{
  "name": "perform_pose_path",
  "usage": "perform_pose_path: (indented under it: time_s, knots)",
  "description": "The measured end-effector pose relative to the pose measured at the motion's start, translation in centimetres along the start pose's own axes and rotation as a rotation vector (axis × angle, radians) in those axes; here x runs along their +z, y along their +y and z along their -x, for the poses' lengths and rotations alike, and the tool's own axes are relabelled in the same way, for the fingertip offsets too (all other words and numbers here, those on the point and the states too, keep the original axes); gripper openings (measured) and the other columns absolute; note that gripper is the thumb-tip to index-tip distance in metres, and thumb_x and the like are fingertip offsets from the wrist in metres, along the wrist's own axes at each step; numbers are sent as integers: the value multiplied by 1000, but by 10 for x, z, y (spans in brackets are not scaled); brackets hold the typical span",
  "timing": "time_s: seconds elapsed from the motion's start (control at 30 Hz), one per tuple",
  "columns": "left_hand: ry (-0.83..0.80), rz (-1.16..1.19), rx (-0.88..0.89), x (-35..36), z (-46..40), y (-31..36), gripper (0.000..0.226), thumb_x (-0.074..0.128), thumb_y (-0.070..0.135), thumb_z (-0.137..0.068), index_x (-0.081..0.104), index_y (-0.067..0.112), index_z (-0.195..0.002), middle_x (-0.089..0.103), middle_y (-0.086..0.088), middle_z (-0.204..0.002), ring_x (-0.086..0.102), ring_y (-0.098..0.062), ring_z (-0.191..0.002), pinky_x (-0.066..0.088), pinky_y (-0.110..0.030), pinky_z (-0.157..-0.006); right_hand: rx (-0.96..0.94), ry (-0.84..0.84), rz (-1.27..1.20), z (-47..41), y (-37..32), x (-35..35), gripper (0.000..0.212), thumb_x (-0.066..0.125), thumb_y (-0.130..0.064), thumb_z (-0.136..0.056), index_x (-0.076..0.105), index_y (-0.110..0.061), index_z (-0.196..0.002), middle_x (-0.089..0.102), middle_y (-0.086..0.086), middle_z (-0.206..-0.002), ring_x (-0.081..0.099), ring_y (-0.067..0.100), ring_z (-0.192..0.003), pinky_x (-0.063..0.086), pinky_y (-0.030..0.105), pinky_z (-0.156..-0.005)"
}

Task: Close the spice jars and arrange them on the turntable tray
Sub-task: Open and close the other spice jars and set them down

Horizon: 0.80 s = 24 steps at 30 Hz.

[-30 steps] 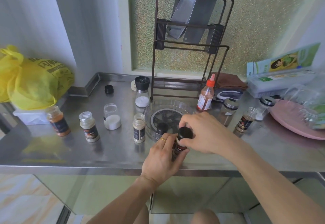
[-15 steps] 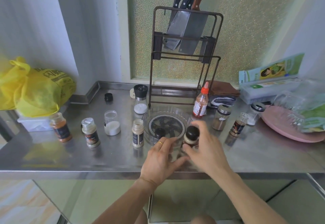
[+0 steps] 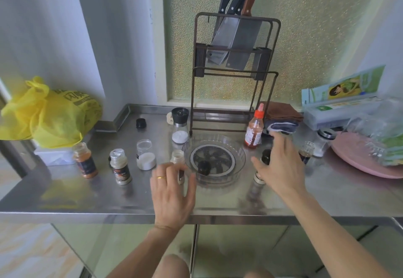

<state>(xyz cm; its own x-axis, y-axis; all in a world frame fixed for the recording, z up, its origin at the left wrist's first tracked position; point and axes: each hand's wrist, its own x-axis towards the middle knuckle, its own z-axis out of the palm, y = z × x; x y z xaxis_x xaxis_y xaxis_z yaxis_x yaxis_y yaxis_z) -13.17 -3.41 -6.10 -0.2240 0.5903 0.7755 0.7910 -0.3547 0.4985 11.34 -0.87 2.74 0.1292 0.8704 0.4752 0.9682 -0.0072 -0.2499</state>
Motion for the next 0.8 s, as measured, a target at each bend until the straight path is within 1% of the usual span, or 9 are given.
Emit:
perform_pose_path:
  time_s: [0.07,0.17,0.27,0.37,0.43,0.53,0.63,0.7,0.8]
  knots:
    - [17,-44,-56,-1,-7,-8,31,77,21,-84,63,5,-106,54,-12,-107,52,-33,-96,44,-43,-87,-197,26,-31,-2,-29,-7,56,75,-32,-87,50,-16,-134,60,7,-127,61,26,-112,53,35,-90]
    - [-46,-20,-104,1,-15,-15,54,80,26,-83,55,3,-124,46,-14,-122,47,-34,-114,42,-44,-101,-430,-233,-70,-8,-69,3,38,67,-24,-95,57,-23,-131,58,-3,-130,60,16,-113,50,28,-89]
    - [-185,93,-175,4,-15,-22,70,80,30,-85,42,7,-139,43,-11,-134,48,-29,-123,46,-40,-104,-552,-498,-22,-18,-91,28,46,66,-7,-92,58,-26,-133,57,-4,-134,57,20,-121,50,36,-98]
    - [-278,181,-300,5,-12,-25,67,74,37,-89,36,20,-142,53,0,-133,57,-21,-119,52,-38,-96,-550,-657,17,-28,-97,47,52,62,6,-85,63,-26,-127,61,-1,-126,60,25,-115,53,42,-93]
    - [-300,187,-310,5,-13,-26,53,69,34,-93,40,25,-137,58,4,-127,60,-21,-115,52,-38,-92,-547,-670,41,-32,-97,52,48,65,3,-86,65,-27,-124,63,-1,-124,61,25,-114,53,40,-92]
    - [-297,171,-291,4,-12,-25,39,64,31,-97,45,27,-131,64,4,-120,62,-22,-109,50,-36,-87,-523,-567,51,-42,-99,45,42,68,-8,-90,63,-25,-128,62,-1,-128,59,23,-117,48,34,-94]
    - [-305,164,-256,3,-12,-27,35,62,32,-99,45,28,-129,64,6,-119,63,-19,-105,45,-28,-82,-473,-459,-193,-53,-114,20,43,70,-13,-90,63,-27,-130,65,0,-126,63,22,-110,52,37,-95]
    - [-301,158,-236,3,-12,-28,35,61,32,-99,45,27,-130,64,5,-120,64,-19,-104,45,-27,-80,-539,-449,-340,-53,-132,5,44,72,-10,-87,66,-27,-127,68,1,-122,67,22,-104,54,41,-94]
    - [-290,132,-218,4,-10,-28,37,62,33,-99,45,25,-131,66,1,-119,65,-22,-99,51,-37,-77,-640,-491,-313,-44,-152,2,46,71,-7,-87,67,-23,-129,67,1,-126,64,20,-108,46,26,-92]
